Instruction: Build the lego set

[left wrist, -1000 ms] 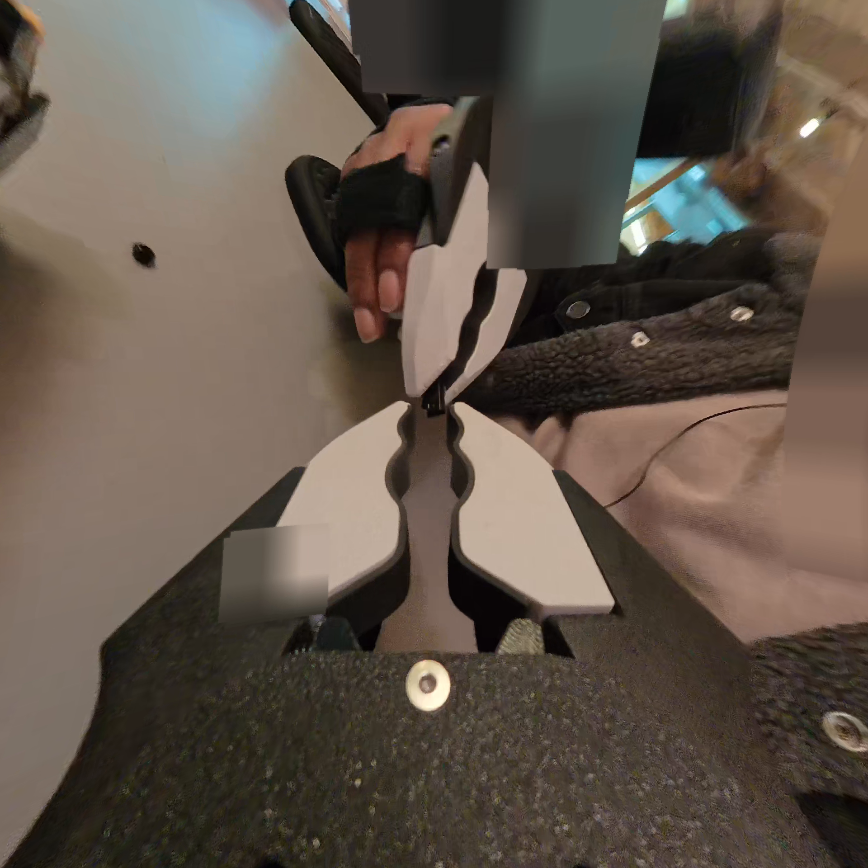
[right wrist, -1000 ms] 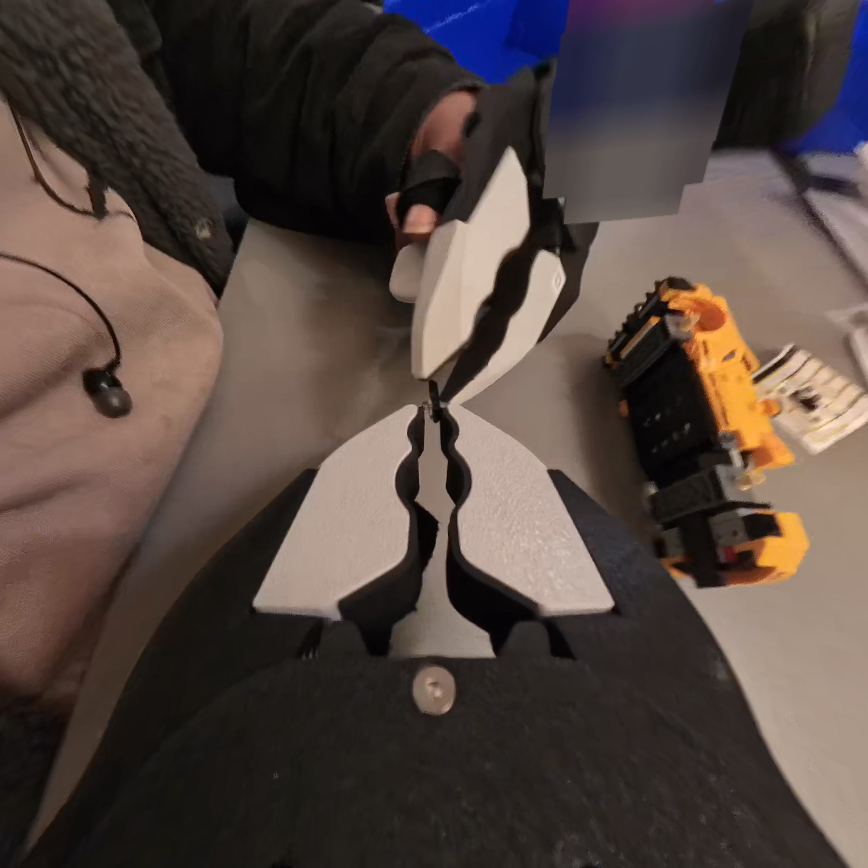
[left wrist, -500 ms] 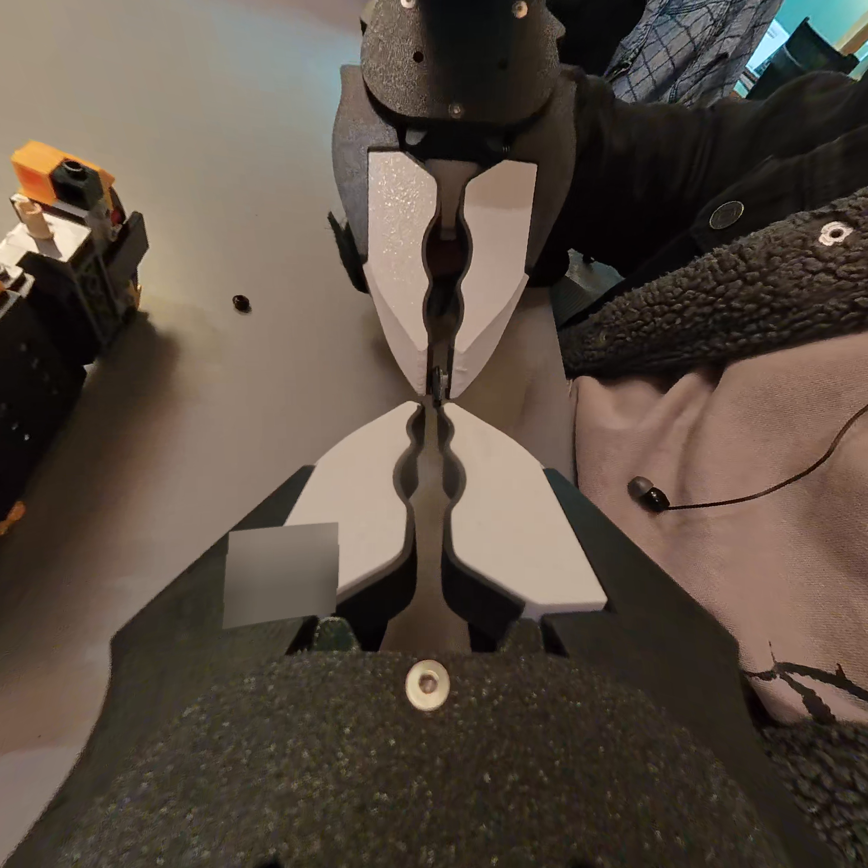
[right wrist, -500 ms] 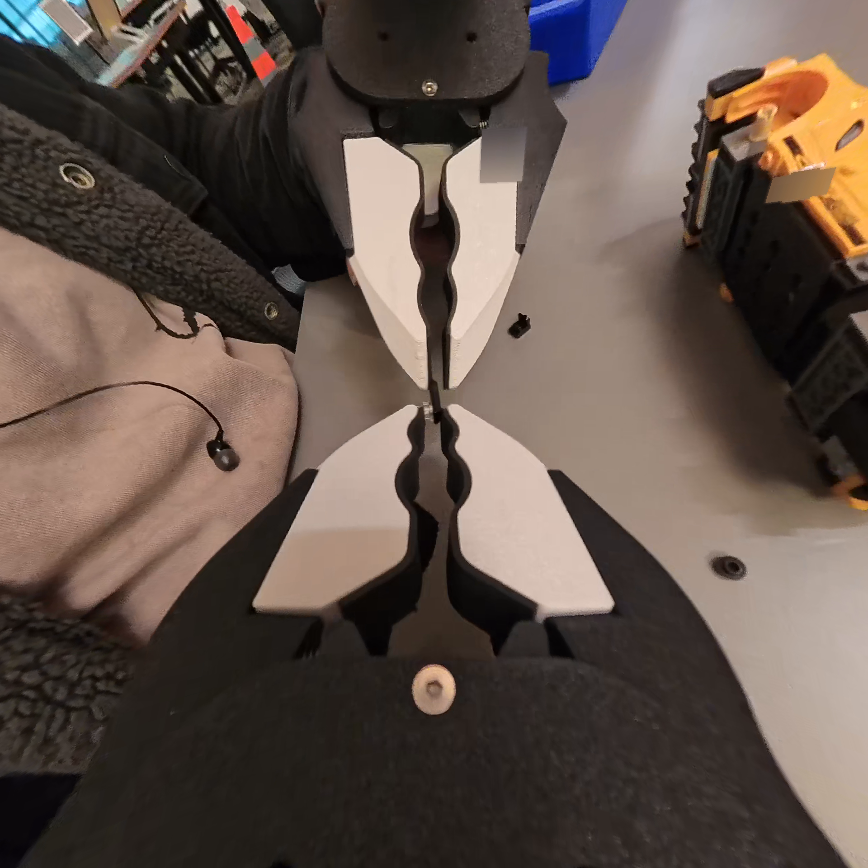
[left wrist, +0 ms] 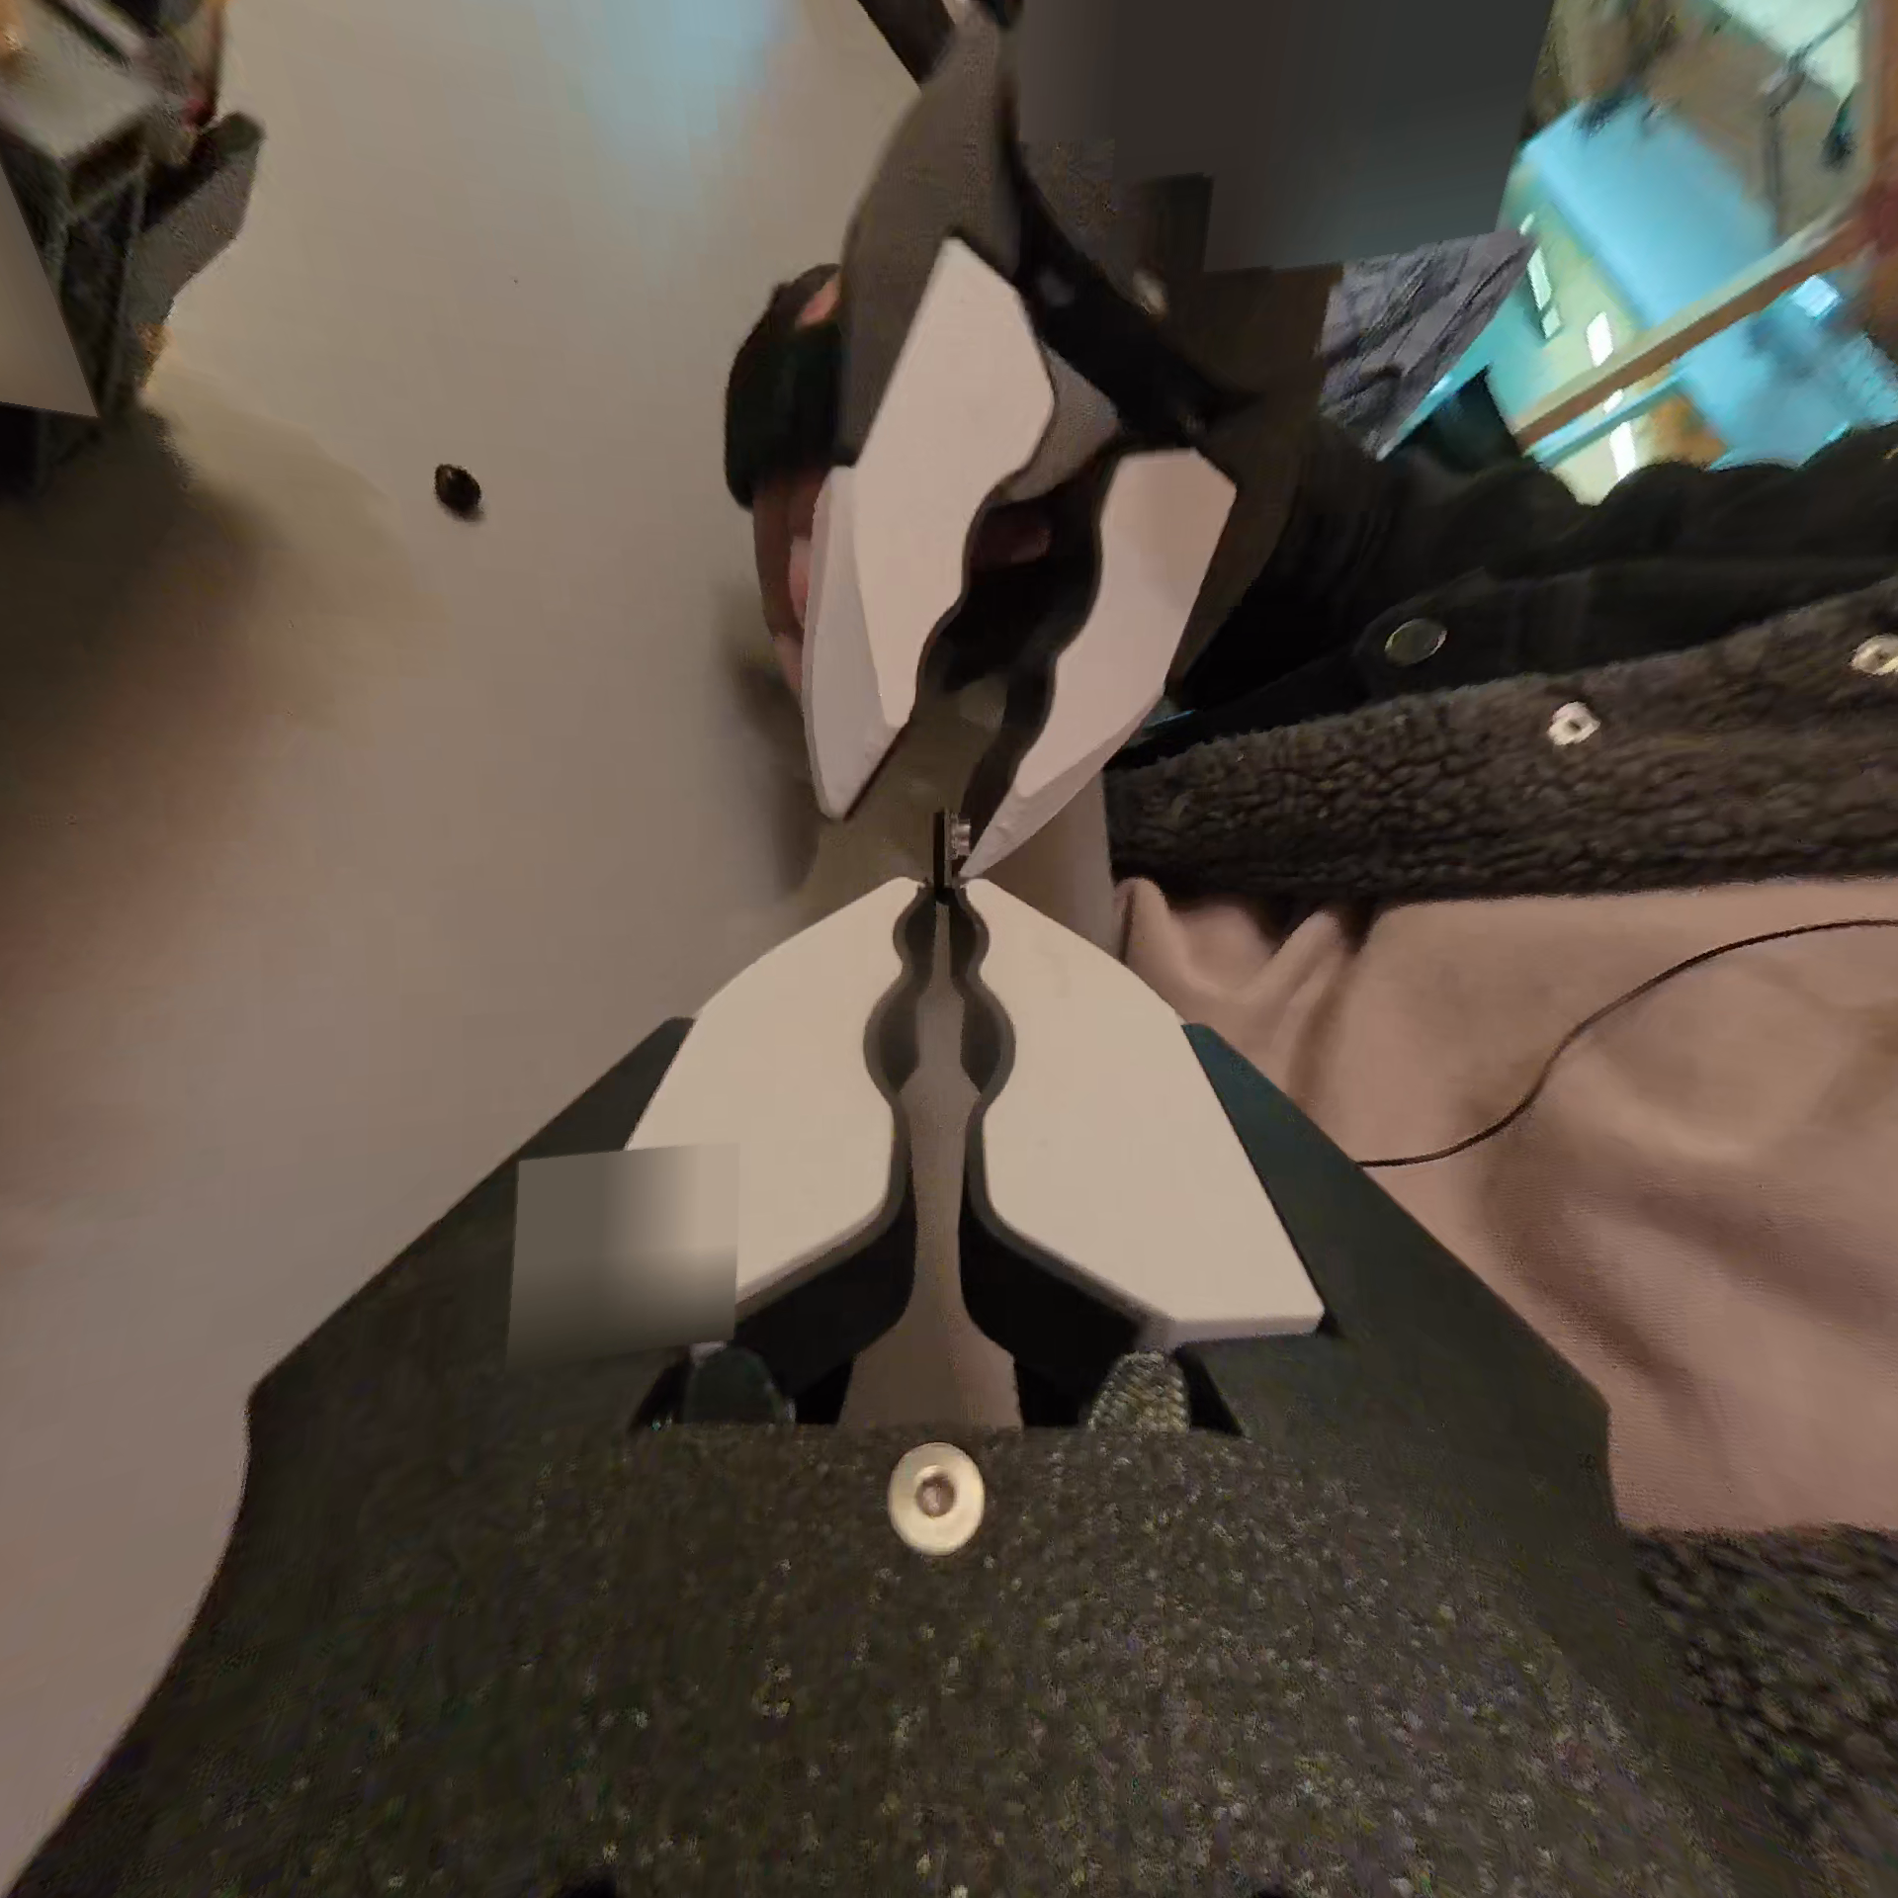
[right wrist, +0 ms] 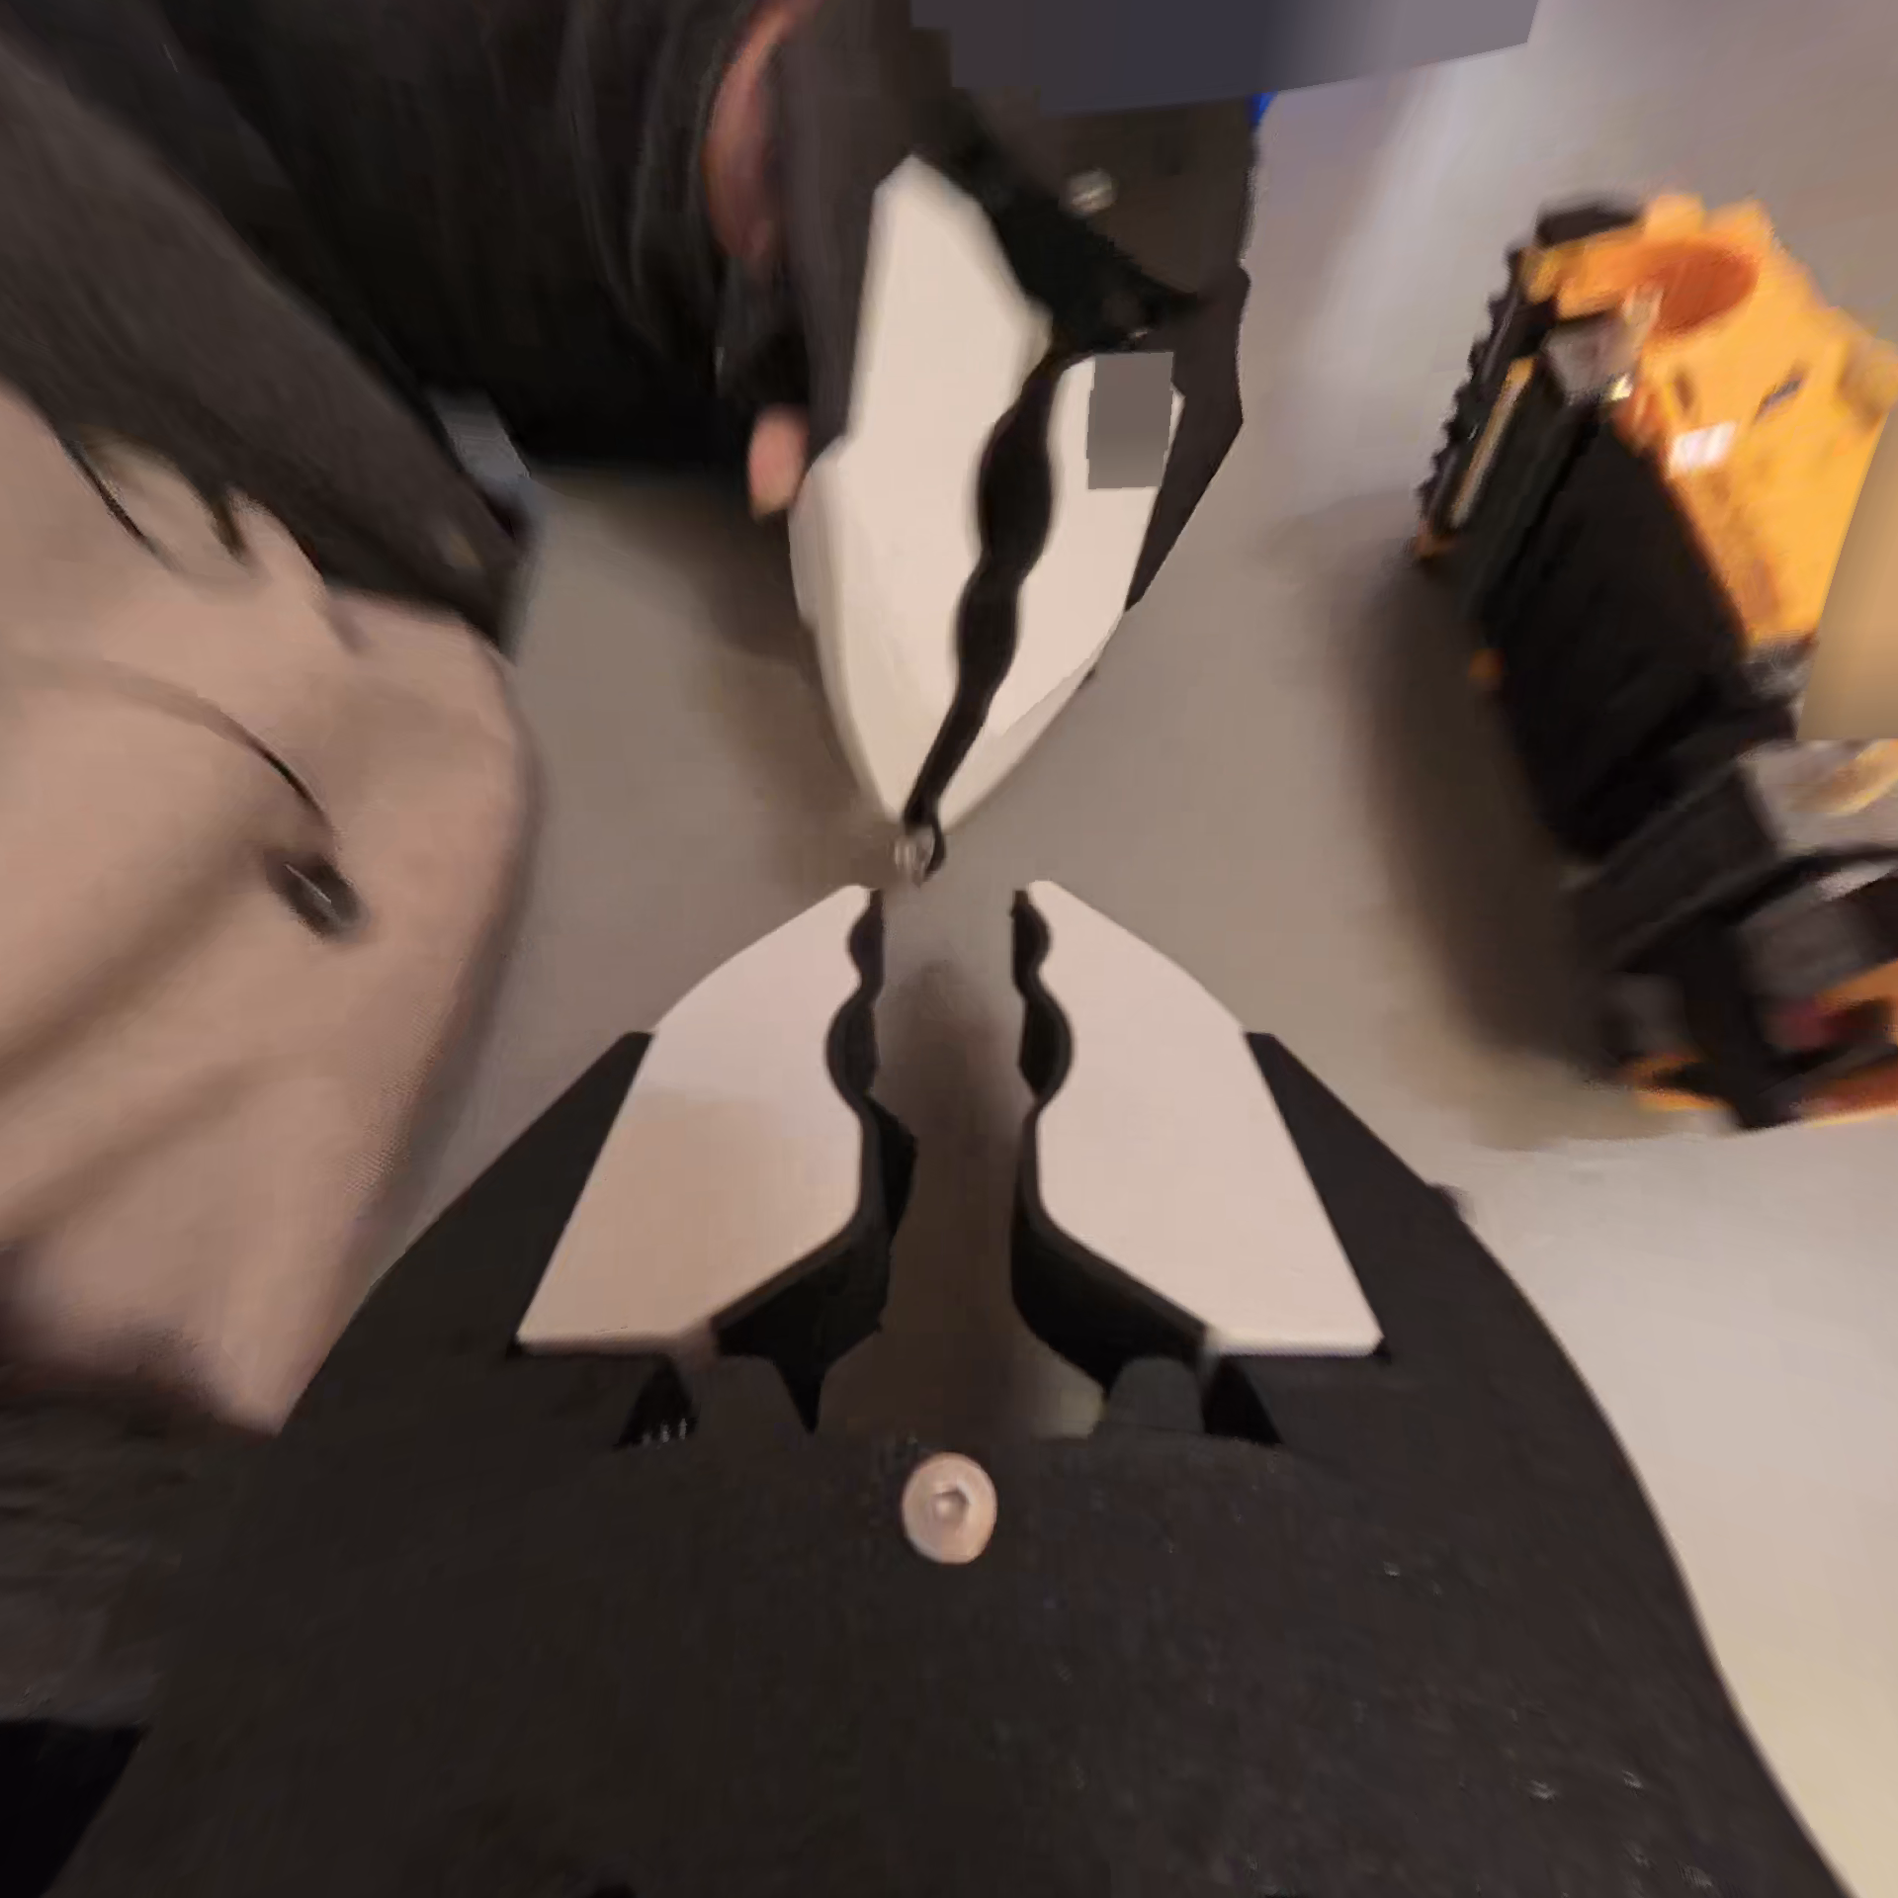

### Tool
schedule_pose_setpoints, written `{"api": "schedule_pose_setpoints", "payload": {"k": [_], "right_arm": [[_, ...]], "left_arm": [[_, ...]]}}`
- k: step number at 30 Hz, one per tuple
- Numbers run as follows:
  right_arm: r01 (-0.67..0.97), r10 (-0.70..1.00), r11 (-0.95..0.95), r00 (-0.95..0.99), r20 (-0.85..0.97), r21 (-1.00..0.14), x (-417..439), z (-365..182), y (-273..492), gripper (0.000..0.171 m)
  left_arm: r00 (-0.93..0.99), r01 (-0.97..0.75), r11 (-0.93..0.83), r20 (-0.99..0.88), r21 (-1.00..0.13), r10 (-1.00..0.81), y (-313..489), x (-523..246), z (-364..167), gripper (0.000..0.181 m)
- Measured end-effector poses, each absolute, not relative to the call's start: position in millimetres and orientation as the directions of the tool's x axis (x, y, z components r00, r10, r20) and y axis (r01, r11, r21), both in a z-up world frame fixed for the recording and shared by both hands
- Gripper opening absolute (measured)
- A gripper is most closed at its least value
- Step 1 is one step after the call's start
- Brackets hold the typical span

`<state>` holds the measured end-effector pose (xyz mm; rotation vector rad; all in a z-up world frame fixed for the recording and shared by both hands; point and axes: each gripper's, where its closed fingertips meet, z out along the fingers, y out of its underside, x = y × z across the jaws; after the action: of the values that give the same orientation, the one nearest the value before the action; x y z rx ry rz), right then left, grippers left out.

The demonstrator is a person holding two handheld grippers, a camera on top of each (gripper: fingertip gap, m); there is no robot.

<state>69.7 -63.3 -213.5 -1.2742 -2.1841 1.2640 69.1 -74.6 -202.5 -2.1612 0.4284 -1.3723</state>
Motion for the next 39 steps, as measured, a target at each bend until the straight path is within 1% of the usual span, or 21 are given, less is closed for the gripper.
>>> {"api": "schedule_pose_setpoints", "payload": {"k": [2,5,8,10,11,13,15,16,17,19,22,26,30,33,35,37,39], "right_arm": [[0.468,0.811,0.374,-0.583,0.038,-0.801,70.9,-217.2,-60.4,0.027],[0.388,0.783,0.489,-0.591,0.196,-0.781,67.0,-215.7,-61.7,0.026],[0.344,0.759,0.538,-0.595,0.264,-0.77,65.2,-214.6,-64.1,0.019],[0.33,0.747,0.56,-0.597,0.291,-0.76,64.6,-216.0,-65.4,0.009],[0.335,0.745,0.569,-0.597,0.298,-0.751,64.6,-217.8,-65.1,0.008],[0.366,0.755,0.556,-0.596,0.271,-0.746,65.0,-220.7,-63.8,0.008],[0.46,0.777,0.508,-0.61,0.156,-0.728,71.2,-229.0,-62.0,0.007],[0.518,0.788,0.499,-0.605,0.115,-0.695,74.5,-235.8,-57.6,0.007],[0.548,0.8,0.488,-0.592,0.098,-0.679,75.2,-238.7,-53.7,0.007],[0.61,0.801,0.458,-0.599,0.002,-0.646,80.9,-241.9,-56.5,0.007],[0.671,0.799,0.468,-0.599,-0.048,-0.575,83.8,-247.4,-52.5,0.008],[0.702,0.791,0.487,-0.607,-0.078,-0.519,84.9,-253.4,-48.6,0.013],[0.701,0.782,0.495,-0.617,-0.089,-0.514,84.6,-253.1,-48.1,0.016],[0.683,0.774,0.51,-0.63,-0.067,-0.523,86.7,-252.0,-45.2,0.023],[0.662,0.784,0.479,-0.618,-0.059,-0.577,86.7,-242.3,-40.5,0.023],[0.66,0.836,0.421,-0.549,-0.017,-0.622,83.4,-230.3,-19.9,0.02],[0.679,0.893,0.379,-0.446,0.057,-0.629,81.2,-226.2,13.8,0.018]], "left_arm": [[0.402,0.057,-0.837,0.78,-0.544,-0.48,-73.6,67.6,-202.8,0.002],[0.383,0.073,-0.871,0.82,-0.486,-0.426,-73.4,67.4,-207.7,0.002],[0.394,0.064,-0.881,0.823,-0.469,-0.41,-73.0,68.6,-212.5,0.002],[0.402,0.061,-0.884,0.822,-0.463,-0.403,-72.5,69.0,-215.1,0.002],[0.405,0.062,-0.886,0.823,-0.46,-0.399,-72.1,68.7,-216.0,0.002],[0.417,0.065,-0.882,0.816,-0.466,-0.401,-70.2,67.9,-217.6,0.002],[0.46,0.043,-0.866,0.78,-0.497,-0.425,-68.4,66.1,-220.4,0.003],[0.483,0.028,-0.854,0.755,-0.52,-0.444,-67.3,64.5,-220.9,0.01],[0.511,0.013,-0.838,0.724,-0.546,-0.464,-65.9,62.0,-221.0,0.014],[0.567,-0.042,-0.799,0.644,-0.6,-0.514,-64.3,58.4,-222.9,0.016],[0.602,-0.124,-0.762,0.562,-0.635,-0.567,-65.8,60.2,-227.9,0.017],[0.622,-0.188,-0.745,0.51,-0.64,-0.595,-67.4,61.9,-235.2,0.017],[0.63,-0.185,-0.747,0.506,-0.639,-0.589,-64.9,60.1,-236.1,0.016],[0.637,-0.194,-0.74,0.491,-0.644,-0.594,-63.7,59.3,-236.4,0.016],[0.643,-0.2,-0.732,0.476,-0.651,-0.599,-62.5,58.4,-236.3,0.016],[0.651,-0.198,-0.72,0.46,-0.665,-0.604,-59.8,57.2,-234.0,0.015],[0.663,-0.194,-0.7,0.434,-0.687,-0.61,-55.9,55.1,-230.5,0.013]]}}
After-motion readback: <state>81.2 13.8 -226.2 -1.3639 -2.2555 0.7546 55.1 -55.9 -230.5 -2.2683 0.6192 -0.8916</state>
